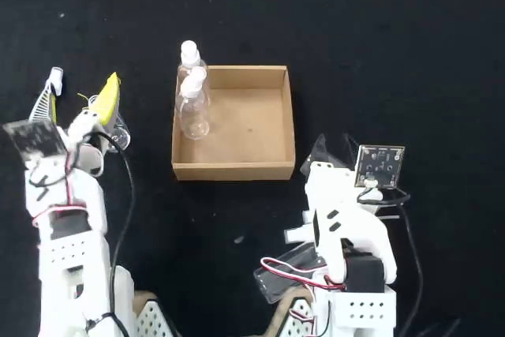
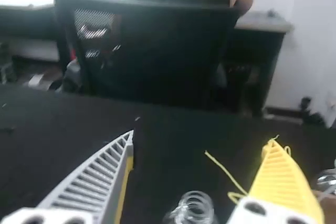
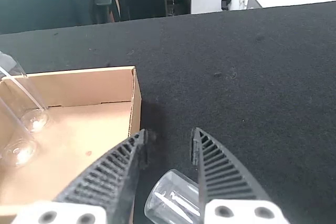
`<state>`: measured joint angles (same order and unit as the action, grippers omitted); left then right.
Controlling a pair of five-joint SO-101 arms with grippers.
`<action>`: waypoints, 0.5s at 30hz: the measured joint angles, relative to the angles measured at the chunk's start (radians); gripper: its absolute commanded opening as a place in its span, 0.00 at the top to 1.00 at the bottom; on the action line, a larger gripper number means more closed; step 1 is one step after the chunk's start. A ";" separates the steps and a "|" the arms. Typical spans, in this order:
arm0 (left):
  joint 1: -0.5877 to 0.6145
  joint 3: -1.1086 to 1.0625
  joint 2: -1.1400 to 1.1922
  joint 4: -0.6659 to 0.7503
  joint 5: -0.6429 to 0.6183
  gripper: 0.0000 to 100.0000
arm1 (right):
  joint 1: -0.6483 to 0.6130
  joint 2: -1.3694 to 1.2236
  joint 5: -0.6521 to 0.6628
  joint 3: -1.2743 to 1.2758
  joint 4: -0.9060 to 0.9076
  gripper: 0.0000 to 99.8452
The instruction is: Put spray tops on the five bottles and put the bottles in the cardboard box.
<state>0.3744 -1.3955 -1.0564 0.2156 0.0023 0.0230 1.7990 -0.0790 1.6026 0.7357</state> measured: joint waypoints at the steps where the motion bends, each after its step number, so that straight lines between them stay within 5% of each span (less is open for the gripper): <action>1: 0.018 0.032 -0.002 -0.063 0.000 0.72 | 0.000 0.000 0.000 0.000 0.000 0.87; 6: 0.135 0.198 0.017 -0.201 0.000 0.83 | 0.000 0.000 0.000 0.000 0.000 0.87; 15: 0.330 0.557 0.385 -0.218 0.006 0.75 | 0.000 0.000 0.000 0.000 0.000 0.87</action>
<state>0.7043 -0.8385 -0.6713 -0.0023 0.0084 0.0230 1.7990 -0.0790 1.6026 0.7357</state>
